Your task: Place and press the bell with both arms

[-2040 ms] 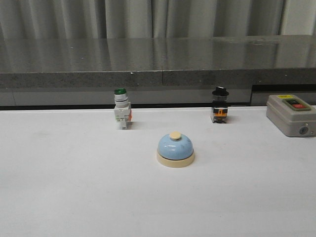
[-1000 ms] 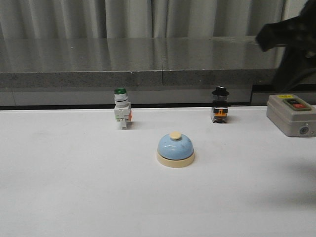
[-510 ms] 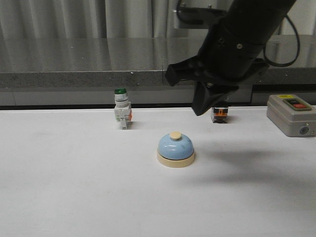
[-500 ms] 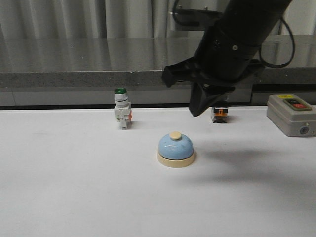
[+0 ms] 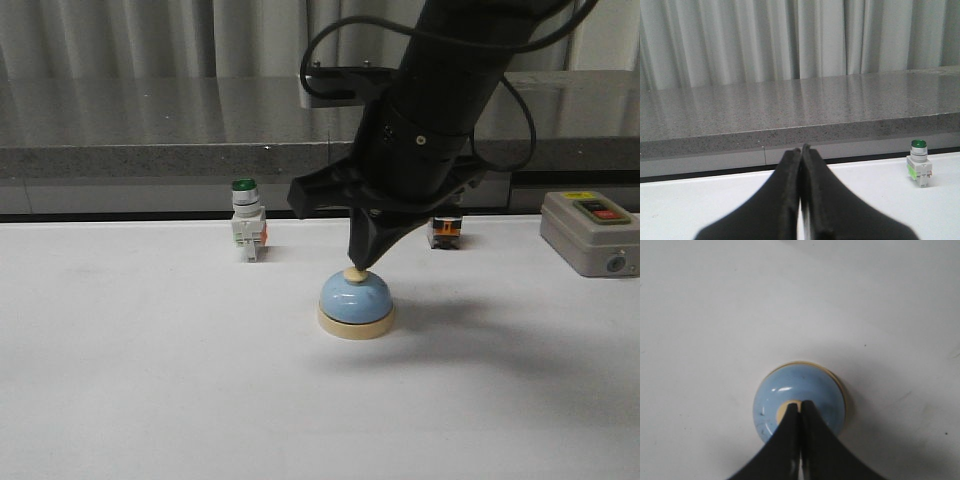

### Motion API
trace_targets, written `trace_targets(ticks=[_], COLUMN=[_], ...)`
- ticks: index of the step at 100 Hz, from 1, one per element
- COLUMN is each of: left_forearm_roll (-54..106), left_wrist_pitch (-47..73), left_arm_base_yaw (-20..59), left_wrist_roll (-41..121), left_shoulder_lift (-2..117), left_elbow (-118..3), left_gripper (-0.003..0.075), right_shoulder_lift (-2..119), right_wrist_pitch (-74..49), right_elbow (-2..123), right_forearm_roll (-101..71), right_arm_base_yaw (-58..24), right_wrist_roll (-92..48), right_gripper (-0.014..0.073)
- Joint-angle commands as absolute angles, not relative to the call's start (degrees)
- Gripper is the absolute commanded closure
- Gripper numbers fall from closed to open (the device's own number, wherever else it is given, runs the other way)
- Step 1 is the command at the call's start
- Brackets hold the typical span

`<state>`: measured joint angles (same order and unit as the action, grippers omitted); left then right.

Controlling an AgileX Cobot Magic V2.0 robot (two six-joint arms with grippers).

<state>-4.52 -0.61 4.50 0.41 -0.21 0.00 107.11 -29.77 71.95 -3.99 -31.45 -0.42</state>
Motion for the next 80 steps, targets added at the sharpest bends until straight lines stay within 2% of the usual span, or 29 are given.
trace_targets(ticks=[1,47,80], left_forearm_roll=[-4.03,-4.03,-4.03], left_wrist_pitch=[-5.13,-5.13,-5.13], left_arm_base_yaw=[4.41,4.41,4.41], left_wrist_roll=[0.0,0.0,0.0], left_shoulder_lift=[-2.02,-2.02,-2.02], left_elbow=[2.4,2.4,2.4], left_gripper=[0.074,0.074,0.074], right_shoulder_lift=[105.13,105.1,97.83], right_wrist_pitch=[-27.98,-28.57,-28.57], right_elbow=[73.72,73.72,73.72], right_forearm_roll=[-4.36,-4.38,-4.15], right_arm_base_yaw=[-31.54,-31.54,-30.89], right_wrist_roll=[-0.76,-0.76,-0.76], right_gripper=[0.0653,0.0653,0.0653])
